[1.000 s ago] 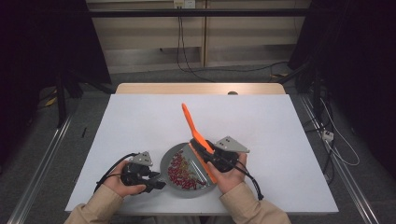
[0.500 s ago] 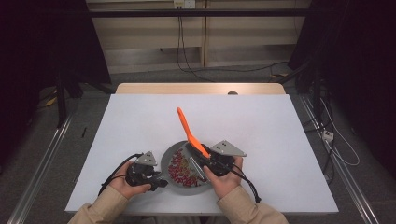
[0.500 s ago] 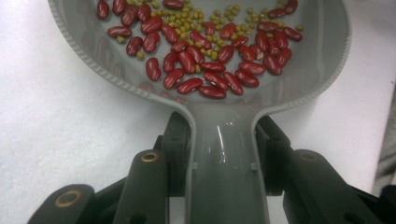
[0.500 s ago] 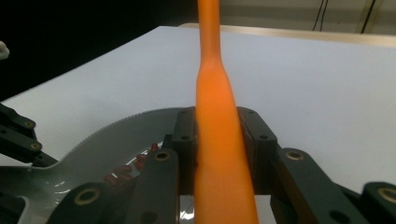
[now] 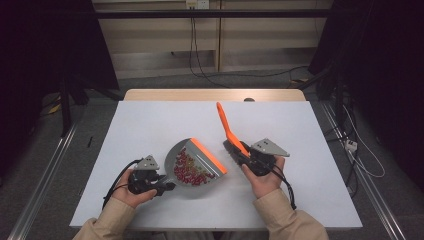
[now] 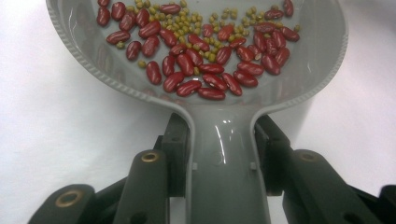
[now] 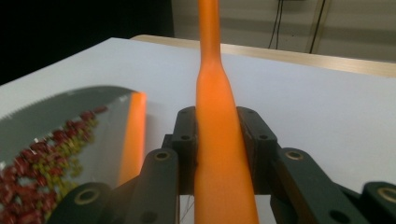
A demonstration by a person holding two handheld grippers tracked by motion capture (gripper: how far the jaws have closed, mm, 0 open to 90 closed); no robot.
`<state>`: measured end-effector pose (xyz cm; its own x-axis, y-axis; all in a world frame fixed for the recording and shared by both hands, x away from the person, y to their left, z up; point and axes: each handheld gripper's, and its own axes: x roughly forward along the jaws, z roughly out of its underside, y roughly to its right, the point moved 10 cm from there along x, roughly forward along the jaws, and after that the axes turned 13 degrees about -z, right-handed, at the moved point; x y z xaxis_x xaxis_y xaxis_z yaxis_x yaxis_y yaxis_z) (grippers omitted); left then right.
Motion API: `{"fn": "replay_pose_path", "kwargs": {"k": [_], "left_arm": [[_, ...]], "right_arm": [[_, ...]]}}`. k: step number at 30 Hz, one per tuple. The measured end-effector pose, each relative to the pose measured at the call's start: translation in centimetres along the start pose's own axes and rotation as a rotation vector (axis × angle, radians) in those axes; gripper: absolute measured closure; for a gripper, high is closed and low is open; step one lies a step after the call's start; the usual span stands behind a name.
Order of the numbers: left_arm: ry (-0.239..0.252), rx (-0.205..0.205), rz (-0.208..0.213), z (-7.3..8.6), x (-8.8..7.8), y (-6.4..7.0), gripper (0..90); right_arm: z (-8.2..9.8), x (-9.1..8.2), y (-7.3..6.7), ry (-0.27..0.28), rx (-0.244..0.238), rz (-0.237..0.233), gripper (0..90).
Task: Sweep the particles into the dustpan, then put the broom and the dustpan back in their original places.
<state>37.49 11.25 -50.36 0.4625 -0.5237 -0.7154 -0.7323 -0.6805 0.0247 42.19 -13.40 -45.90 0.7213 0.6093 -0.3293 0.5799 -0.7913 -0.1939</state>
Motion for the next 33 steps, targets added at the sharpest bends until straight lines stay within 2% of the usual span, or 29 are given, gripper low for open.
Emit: {"fn": "replay_pose_path", "kwargs": {"k": [2, 6, 8, 10, 15, 16, 18, 19, 23, 24, 27, 33], "left_arm": [[0.012, -0.022, -0.019, -0.2, -0.1, -0.5, 63.6], [0.05, -0.076, -0.089, -0.7, -0.4, -1.8, 63.5], [0.064, -0.102, -0.104, -0.9, -0.6, -2.3, 63.5], [0.068, -0.114, -0.136, -0.9, -0.8, -3.0, 63.5], [0.068, -0.164, -0.17, -0.7, -0.8, -4.3, 63.5], [0.077, -0.192, -0.182, -0.7, -0.8, -4.5, 63.5], [0.063, -0.212, -0.196, -0.5, -0.8, -5.2, 63.5], [0.06, -0.221, -0.223, -0.3, -0.7, -5.7, 63.5], [0.02, -0.258, -0.269, 0.6, -0.6, -7.1, 63.5], [0.022, -0.282, -0.282, 0.7, -0.6, -7.5, 63.5], [0.015, -0.307, -0.318, 1.0, -0.6, -8.6, 63.5], [-0.007, -0.348, -0.363, 1.4, -0.3, -9.5, 63.5]], "right_arm": [[0.2, -0.5, 0.8, -0.005, 0.003, 0.014, 70.9], [0.6, -1.1, 1.7, -0.011, -0.003, 0.025, 71.0], [0.8, -1.4, 2.1, -0.013, -0.003, 0.032, 70.9], [0.9, -1.8, 2.5, -0.014, -0.003, 0.038, 71.0], [0.8, -2.6, 3.8, -0.011, -0.01, 0.064, 70.9], [0.9, -2.7, 4.0, -0.012, -0.003, 0.064, 70.9], [0.9, -3.0, 4.6, -0.016, -0.004, 0.077, 70.9], [1.0, -3.2, 4.9, -0.023, -0.004, 0.085, 70.9], [1.4, -4.0, 6.3, -0.035, -0.005, 0.116, 70.9], [1.5, -4.3, 6.7, -0.035, -0.001, 0.121, 70.9], [1.7, -5.1, 7.8, -0.037, 0.0, 0.147, 70.9], [2.0, -6.6, 9.5, -0.038, 0.003, 0.188, 70.9]]}}
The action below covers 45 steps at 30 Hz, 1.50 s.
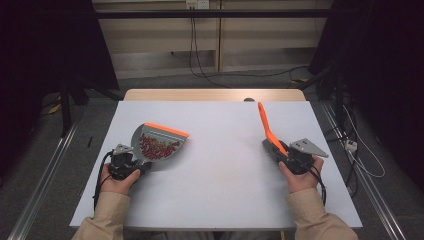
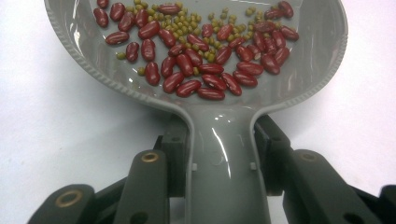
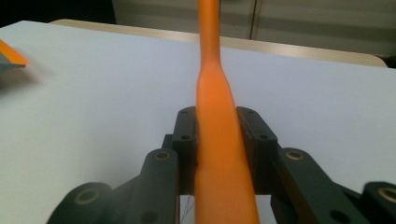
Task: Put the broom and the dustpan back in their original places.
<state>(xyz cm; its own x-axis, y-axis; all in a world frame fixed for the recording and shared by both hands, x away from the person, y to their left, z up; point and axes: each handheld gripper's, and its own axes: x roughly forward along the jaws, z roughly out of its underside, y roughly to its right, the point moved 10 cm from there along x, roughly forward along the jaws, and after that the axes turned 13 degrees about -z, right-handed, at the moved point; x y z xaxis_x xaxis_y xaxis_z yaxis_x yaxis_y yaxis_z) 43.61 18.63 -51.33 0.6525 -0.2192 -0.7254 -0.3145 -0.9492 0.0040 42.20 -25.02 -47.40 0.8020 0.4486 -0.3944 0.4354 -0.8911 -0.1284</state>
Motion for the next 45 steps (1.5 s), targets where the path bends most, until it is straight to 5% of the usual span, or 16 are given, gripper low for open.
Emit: {"fn": "replay_pose_path", "kwargs": {"k": [8, 14, 20, 26, 29, 34, 38, 45], "left_arm": [[-0.021, -0.043, -0.028, 0.0, 0.6, -0.6, 63.1], [-0.016, -0.052, 0.017, 0.1, 0.5, 0.4, 60.1], [0.046, -0.064, 0.086, -0.3, -0.4, 1.8, 50.3], [0.066, -0.07, 0.149, -0.2, -1.3, 2.6, 35.9], [0.103, -0.057, 0.179, -0.2, -1.9, 2.7, 29.4], [0.199, -0.029, 0.185, -1.1, -2.7, 2.2, 14.5], [0.265, -0.005, 0.223, -1.7, -3.4, 2.5, 11.4], [0.278, 0.027, 0.244, -1.6, -3.4, 2.9, 9.0]], "right_arm": [[0.4, -0.6, 1.9, -0.022, -0.041, 0.088, 70.8], [1.1, -0.4, 1.9, -0.059, -0.092, 0.126, 70.7], [1.2, 0.6, 0.1, -0.054, -0.073, 0.074, 68.6], [0.9, 1.6, -2.6, 0.002, 0.04, -0.093, 58.9], [0.6, 1.0, -3.3, 0.03, 0.034, -0.134, 49.7], [0.9, 0.1, -2.9, 0.031, 0.046, -0.161, 39.3], [1.3, -0.6, -2.7, 0.037, 0.063, -0.185, 35.8], [2.3, -1.9, -3.4, 0.016, 0.029, -0.229, 28.2]]}}
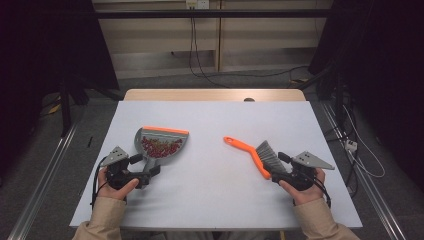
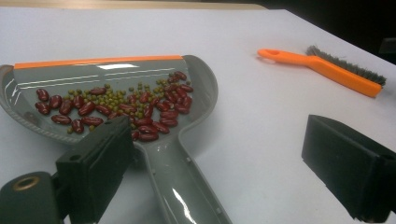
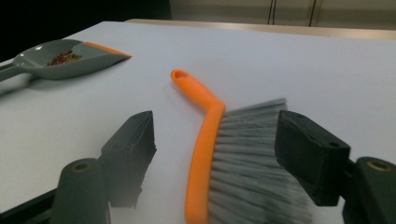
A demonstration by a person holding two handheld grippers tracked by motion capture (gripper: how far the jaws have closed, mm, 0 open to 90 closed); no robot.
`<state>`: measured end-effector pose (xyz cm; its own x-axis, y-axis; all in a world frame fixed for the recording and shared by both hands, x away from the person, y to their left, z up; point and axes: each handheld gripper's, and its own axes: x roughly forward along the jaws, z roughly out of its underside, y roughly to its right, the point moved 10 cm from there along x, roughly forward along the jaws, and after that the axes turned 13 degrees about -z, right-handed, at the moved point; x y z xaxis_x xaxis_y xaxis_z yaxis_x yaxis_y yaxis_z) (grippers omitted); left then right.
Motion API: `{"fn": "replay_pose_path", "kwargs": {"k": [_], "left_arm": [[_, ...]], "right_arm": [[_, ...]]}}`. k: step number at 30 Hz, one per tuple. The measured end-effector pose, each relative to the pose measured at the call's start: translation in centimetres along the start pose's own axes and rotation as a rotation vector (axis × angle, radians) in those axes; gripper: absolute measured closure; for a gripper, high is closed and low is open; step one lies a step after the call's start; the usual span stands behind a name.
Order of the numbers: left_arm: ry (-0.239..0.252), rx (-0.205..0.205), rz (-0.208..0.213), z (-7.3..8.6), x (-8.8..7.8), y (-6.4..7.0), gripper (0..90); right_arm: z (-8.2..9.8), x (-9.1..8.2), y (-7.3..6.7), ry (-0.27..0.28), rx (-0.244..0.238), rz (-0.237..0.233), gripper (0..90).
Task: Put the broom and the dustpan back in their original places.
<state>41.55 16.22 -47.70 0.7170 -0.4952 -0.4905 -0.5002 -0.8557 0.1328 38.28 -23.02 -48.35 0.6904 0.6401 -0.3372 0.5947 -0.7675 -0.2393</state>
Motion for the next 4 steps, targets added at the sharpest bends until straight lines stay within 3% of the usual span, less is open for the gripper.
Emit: {"fn": "replay_pose_path", "kwargs": {"k": [4], "left_arm": [[-0.001, -0.001, -0.004, 0.0, 0.04, -0.09, 8.8]], "right_arm": [[0.55, -0.22, -0.33, -0.019, -0.012, -0.02, 25.7]]}}
